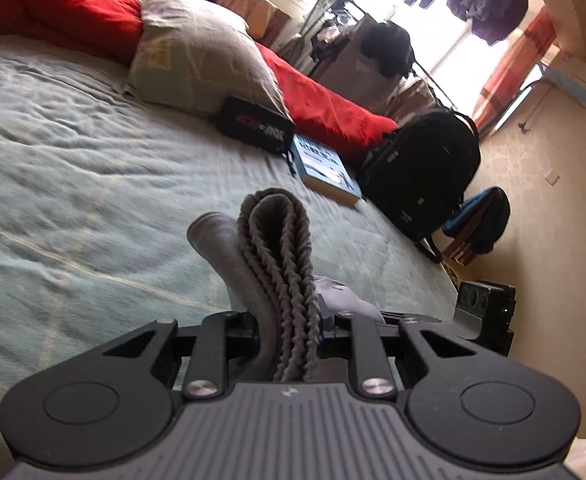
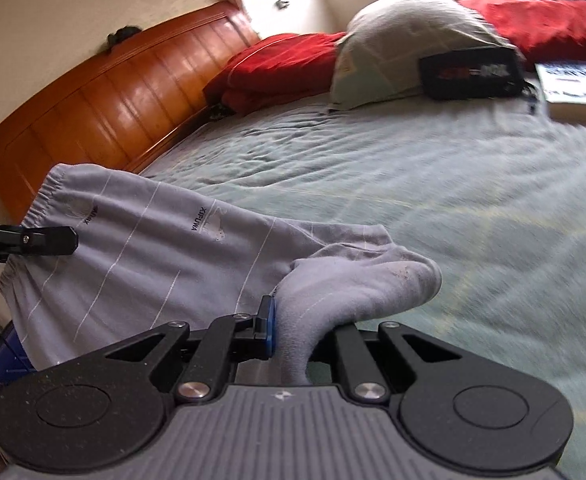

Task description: Fold clothes

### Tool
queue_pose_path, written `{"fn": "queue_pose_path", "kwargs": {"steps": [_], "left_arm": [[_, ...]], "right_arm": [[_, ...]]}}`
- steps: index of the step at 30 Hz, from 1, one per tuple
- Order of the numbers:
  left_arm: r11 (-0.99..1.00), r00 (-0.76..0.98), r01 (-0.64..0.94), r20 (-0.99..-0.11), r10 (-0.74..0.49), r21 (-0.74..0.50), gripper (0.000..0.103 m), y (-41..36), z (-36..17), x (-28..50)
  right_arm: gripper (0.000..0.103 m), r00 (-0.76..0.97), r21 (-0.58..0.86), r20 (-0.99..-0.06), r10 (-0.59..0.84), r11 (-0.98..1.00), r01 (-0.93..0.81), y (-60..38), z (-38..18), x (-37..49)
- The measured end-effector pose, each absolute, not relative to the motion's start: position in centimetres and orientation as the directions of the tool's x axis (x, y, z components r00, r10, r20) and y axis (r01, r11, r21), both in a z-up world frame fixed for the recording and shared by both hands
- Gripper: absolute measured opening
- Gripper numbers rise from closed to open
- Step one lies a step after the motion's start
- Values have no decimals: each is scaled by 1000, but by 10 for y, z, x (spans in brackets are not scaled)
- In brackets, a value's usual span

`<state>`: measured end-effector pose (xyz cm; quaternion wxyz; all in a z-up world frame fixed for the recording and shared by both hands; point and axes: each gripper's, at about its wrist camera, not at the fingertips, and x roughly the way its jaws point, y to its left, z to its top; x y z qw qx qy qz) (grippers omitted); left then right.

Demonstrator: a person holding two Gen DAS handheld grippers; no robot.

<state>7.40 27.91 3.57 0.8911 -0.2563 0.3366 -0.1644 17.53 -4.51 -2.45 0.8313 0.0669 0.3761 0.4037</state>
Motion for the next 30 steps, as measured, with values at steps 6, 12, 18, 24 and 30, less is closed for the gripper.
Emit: {"fn": "queue_pose_path", "kwargs": {"steps": [6,12,18,24,30], "left_arm": [[815,758,68,-502,-417,-575,21,311,38,61],[811,796,14,-484,-363,-585,21,349,39,53],[801,838,-42,-458,-297,-597,21,387,35,48],[782,863,-120,-453,-223,-612,21,423,20,41],[763,902,-168,-410,-136,-624,21,448,11,26]], "right_arm": [[12,355,370,-581,732,627,-686,2,-10,191],[12,312,334,-595,741,580,-743,57,0,214],[12,263,297,-609,748,522,-800,120,4,239],[12,216,245,-633,744,456,-855,195,7,260],[12,181,192,-636,750,381,-904,265,15,274]]}}
